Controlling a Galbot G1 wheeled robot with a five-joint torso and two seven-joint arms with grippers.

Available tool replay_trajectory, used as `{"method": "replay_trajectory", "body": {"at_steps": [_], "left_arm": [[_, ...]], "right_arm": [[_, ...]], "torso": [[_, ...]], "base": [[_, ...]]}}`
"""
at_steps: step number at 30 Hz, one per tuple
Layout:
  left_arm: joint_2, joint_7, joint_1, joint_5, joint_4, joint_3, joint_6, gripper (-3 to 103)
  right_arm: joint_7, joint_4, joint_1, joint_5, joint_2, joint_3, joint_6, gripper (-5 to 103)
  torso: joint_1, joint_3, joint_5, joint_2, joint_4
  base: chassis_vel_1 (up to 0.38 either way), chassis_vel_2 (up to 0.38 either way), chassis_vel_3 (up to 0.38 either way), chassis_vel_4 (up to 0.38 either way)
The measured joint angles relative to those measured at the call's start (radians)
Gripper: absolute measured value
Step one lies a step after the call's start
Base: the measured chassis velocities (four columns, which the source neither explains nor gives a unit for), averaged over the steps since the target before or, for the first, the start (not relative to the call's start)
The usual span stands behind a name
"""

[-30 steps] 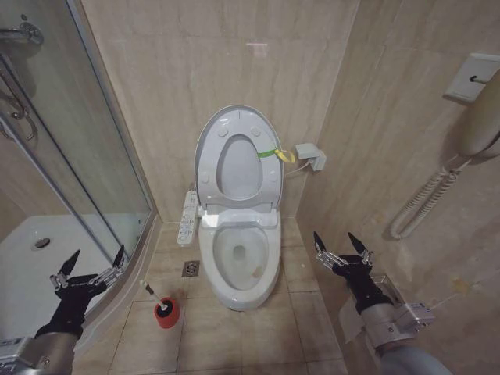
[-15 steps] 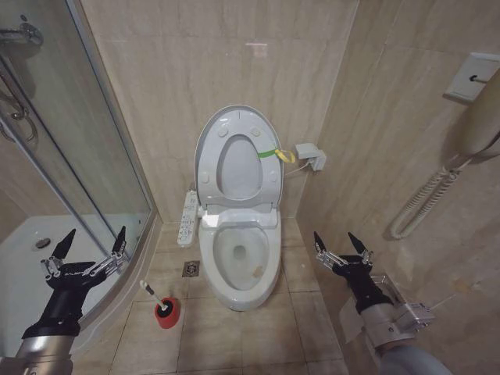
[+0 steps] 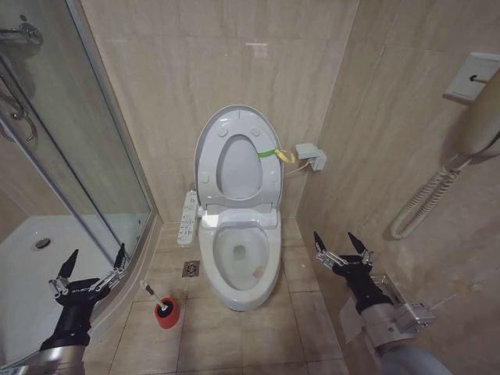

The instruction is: Open the toilet lid, clean the toilet bowl with a toilet brush, close the toilet lid, and flush.

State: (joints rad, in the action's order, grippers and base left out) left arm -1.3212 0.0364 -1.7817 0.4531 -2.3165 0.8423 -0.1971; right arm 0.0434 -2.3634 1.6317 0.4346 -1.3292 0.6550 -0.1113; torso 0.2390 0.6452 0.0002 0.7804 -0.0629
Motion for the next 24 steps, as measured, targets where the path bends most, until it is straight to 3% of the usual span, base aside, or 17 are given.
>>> {"method": "replay_trajectory", "body": {"at_steps": [7, 24], "left_arm": [[-0.015, 0.0, 0.011, 0.016, 0.017, 0.005, 0.004, 100], [-0.033, -0.034, 0.023, 0.013, 0.083, 0.005, -0.074, 100]], "right_arm": [[0.0, 0.0, 0.0, 0.0, 0.0, 0.0, 0.0, 100], [0.0, 0.0, 0.0, 0.0, 0.0, 0.0, 0.0, 100]], "torso": [[0.0, 0.0, 0.0, 0.0, 0.0], [0.0, 0.0, -0.0003, 0.0, 0.0]], "base": [[0.0, 0.0, 0.0, 0.0], [0.0, 0.0, 0.0, 0.0]]}}
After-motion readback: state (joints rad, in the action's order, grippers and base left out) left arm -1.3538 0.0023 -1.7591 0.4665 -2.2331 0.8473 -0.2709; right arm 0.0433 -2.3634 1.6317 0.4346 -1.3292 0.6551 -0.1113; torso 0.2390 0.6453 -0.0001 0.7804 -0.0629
